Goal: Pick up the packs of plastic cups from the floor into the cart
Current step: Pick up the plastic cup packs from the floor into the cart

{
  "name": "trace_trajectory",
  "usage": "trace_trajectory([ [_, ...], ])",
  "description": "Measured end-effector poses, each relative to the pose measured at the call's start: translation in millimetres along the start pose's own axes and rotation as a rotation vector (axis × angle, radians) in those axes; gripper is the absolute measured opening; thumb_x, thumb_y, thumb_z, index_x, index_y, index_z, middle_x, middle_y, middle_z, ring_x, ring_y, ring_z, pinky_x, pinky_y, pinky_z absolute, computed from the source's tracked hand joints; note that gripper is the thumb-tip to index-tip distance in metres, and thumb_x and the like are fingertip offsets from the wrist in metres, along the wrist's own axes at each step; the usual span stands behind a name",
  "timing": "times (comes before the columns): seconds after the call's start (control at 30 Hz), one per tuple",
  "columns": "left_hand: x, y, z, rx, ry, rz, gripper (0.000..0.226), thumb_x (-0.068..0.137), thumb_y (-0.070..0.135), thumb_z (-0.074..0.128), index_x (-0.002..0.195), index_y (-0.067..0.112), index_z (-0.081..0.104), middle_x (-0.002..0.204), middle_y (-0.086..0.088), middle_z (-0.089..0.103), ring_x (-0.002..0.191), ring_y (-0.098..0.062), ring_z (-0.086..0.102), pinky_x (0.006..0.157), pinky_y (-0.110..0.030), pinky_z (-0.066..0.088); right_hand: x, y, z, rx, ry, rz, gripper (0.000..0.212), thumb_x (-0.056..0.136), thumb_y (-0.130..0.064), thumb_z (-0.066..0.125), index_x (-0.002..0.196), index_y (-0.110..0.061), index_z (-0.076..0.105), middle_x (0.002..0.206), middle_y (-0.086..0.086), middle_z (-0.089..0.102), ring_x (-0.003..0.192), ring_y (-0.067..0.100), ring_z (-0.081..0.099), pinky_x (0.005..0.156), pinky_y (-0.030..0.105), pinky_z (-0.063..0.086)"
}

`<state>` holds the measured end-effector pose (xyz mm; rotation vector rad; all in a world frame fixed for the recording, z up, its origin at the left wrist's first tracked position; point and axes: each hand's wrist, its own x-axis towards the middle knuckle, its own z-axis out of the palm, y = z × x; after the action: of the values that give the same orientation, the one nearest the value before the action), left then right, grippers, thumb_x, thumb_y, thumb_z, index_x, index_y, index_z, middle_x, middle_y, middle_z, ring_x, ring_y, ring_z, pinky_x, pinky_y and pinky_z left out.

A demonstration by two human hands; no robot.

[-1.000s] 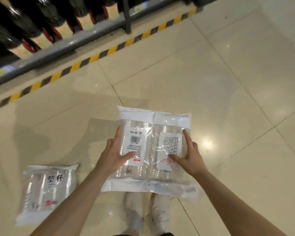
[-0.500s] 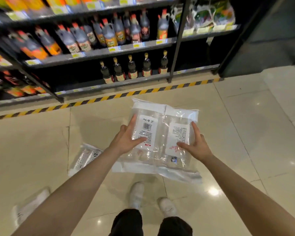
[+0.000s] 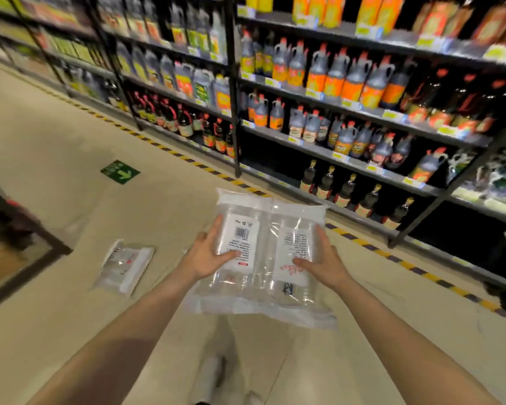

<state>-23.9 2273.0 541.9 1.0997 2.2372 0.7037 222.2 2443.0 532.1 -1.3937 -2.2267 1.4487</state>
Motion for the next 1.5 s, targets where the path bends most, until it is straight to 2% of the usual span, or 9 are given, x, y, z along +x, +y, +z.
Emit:
trace_trajectory([
  [0.1, -41.7, -33.6, -35.6, -0.046, 0.089, -0.082, 0.109, 0.056, 0.087, 0.053, 0.141, 0.058, -0.009, 0.139, -0.007, 0.040, 0.119, -0.031, 0.046, 0.098, -0.044, 0.040, 5.0, -37.5, 35.7, -0.047, -0.080, -0.104, 0.109, 0.069, -0.050, 0.077, 0.149, -0.043, 0.002, 0.155, 0.003, 0.021, 0.139, 0.027, 0.027, 0.107, 0.041, 0.030],
  [0.2, -91.5, -68.1, -69.2, -0.050, 0.203, -0.166, 0.111, 0.057, 0.089, 0.051, 0.144, 0.053, -0.008, 0.149, -0.007, 0.033, 0.126, -0.034, 0.043, 0.102, -0.046, 0.038, 0.5, -78.0, 80.3, -0.084, -0.172, -0.190, 0.112, 0.065, -0.053, 0.078, 0.148, -0.044, 0.004, 0.154, 0.005, 0.023, 0.140, 0.029, 0.026, 0.107, 0.043, 0.028],
  [0.3, -147.8, -109.0, -98.7, -0.093, 0.346, -0.263, 0.102, 0.073, 0.067, 0.064, 0.147, 0.049, -0.004, 0.141, -0.018, 0.037, 0.127, -0.037, 0.044, 0.106, -0.041, 0.034, -17.5, -120.8, 134.5, -0.108, -0.294, -0.295, 0.111, 0.068, -0.049, 0.079, 0.149, -0.042, 0.004, 0.154, 0.001, 0.024, 0.142, 0.023, 0.023, 0.111, 0.040, 0.025],
  [0.47, -264.3, -183.0, -139.3, -0.179, 0.506, -0.424, 0.101, 0.075, 0.057, 0.068, 0.147, 0.047, -0.003, 0.127, -0.014, 0.042, 0.118, -0.035, 0.050, 0.103, -0.037, 0.038, -63.4, -178.9, 240.9, -0.114, -0.511, -0.414, 0.120, 0.049, -0.061, 0.081, 0.145, -0.049, 0.012, 0.150, -0.006, 0.033, 0.139, 0.018, 0.031, 0.113, 0.045, 0.029],
  [0.57, -348.0, -230.1, -160.6, -0.205, 0.601, -0.523, 0.101, 0.075, 0.057, 0.070, 0.149, 0.044, 0.003, 0.124, -0.014, 0.045, 0.117, -0.034, 0.050, 0.102, -0.036, 0.039, -91.9, -202.9, 324.5, -0.164, -0.629, -0.537, 0.117, 0.050, -0.067, 0.081, 0.144, -0.052, 0.013, 0.147, -0.015, 0.038, 0.140, 0.018, 0.030, 0.112, 0.051, 0.029],
  [0.77, -525.4, -318.0, -197.6, -0.203, 0.743, -0.687, 0.102, 0.073, 0.060, 0.070, 0.148, 0.045, 0.002, 0.131, -0.014, 0.046, 0.120, -0.032, 0.049, 0.103, -0.039, 0.040, -238.7, -269.0, 468.8, -0.248, -0.766, -0.687, 0.112, 0.069, -0.039, 0.082, 0.151, -0.034, 0.006, 0.156, -0.008, 0.021, 0.144, 0.022, 0.019, 0.116, 0.044, 0.022],
  [1.1, -747.7, -407.6, -224.8, -0.220, 0.990, -0.937, 0.102, 0.074, 0.063, 0.066, 0.149, 0.045, 0.000, 0.132, -0.012, 0.049, 0.123, -0.029, 0.045, 0.100, -0.037, 0.038, -409.6, -345.7, 656.8, -0.345, -1.069, -0.882, 0.115, 0.068, -0.044, 0.081, 0.150, -0.036, 0.002, 0.157, -0.010, 0.017, 0.146, 0.025, 0.012, 0.116, 0.052, 0.019],
  [1.33, -870.6, -460.2, -235.0, -0.253, 1.175, -1.086, 0.121, 0.050, 0.093, 0.051, 0.148, 0.044, 0.000, 0.147, -0.008, 0.041, 0.134, -0.026, 0.039, 0.108, -0.047, 0.036, -522.3, -406.2, 781.4, -0.405, -1.267, -1.106, 0.105, 0.077, -0.034, 0.077, 0.152, -0.026, 0.006, 0.158, -0.006, 0.016, 0.144, 0.021, 0.020, 0.113, 0.037, 0.021],
  [1.5, -928.7, -499.2, -270.0, -0.235, 1.277, -1.148, 0.102, 0.079, 0.056, 0.067, 0.151, 0.034, -0.002, 0.152, 0.008, 0.026, 0.135, -0.018, 0.032, 0.112, -0.041, 0.029, -587.3, -452.1, 871.6, -0.389, -1.423, -1.195, 0.100, 0.079, -0.029, 0.076, 0.152, -0.025, 0.006, 0.155, -0.004, 0.023, 0.142, 0.021, 0.023, 0.112, 0.037, 0.023],
])
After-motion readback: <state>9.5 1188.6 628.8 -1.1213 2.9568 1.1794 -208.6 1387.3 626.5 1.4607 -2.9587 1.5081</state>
